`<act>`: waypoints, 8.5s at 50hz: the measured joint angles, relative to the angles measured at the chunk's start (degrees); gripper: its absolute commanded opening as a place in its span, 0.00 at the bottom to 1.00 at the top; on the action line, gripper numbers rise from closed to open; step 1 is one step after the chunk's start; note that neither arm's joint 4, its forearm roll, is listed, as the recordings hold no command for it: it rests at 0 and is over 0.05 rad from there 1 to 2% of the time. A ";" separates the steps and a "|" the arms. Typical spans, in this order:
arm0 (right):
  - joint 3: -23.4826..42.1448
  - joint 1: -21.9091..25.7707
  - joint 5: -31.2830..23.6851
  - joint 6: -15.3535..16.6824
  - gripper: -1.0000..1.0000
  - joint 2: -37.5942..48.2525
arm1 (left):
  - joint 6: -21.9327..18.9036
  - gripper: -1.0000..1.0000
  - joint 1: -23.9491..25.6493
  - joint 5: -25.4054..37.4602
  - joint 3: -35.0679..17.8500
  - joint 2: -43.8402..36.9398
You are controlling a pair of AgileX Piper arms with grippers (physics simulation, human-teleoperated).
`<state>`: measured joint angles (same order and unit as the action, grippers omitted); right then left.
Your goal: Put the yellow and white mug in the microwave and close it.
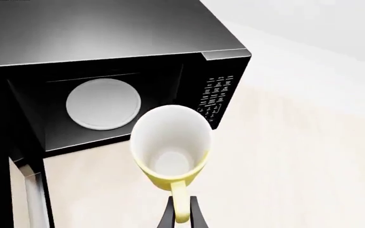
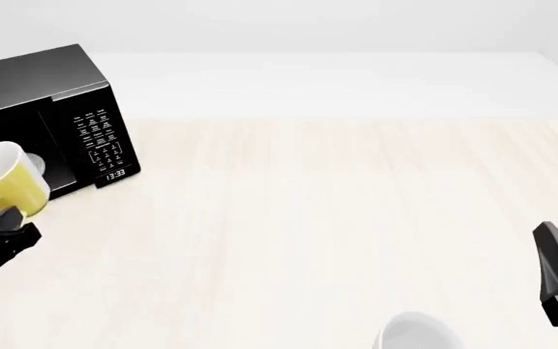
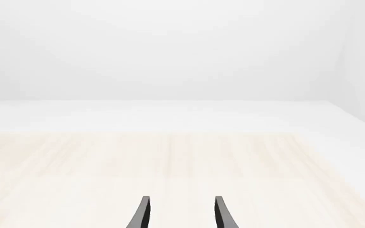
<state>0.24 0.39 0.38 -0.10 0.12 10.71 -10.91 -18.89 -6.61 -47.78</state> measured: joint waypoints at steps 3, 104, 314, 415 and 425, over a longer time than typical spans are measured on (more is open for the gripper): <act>0.00 0.00 0.00 0.00 1.00 0.00 | -0.08 0.00 -0.91 -0.80 -0.13 -0.92; 0.00 0.00 0.00 0.00 1.00 0.00 | -4.34 0.00 -13.19 -22.17 -15.27 -39.73; 0.00 0.00 0.00 0.00 1.00 0.00 | -6.37 1.00 -14.74 5.69 -16.34 -8.09; 0.00 0.00 0.00 0.00 1.00 0.00 | -7.56 1.00 -42.29 49.57 -35.40 17.37; 0.00 0.00 0.00 0.00 1.00 0.00 | -7.52 1.00 -46.02 47.51 -33.73 15.19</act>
<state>0.24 0.39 0.38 -0.10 0.12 3.19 -56.93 28.62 -40.33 -32.59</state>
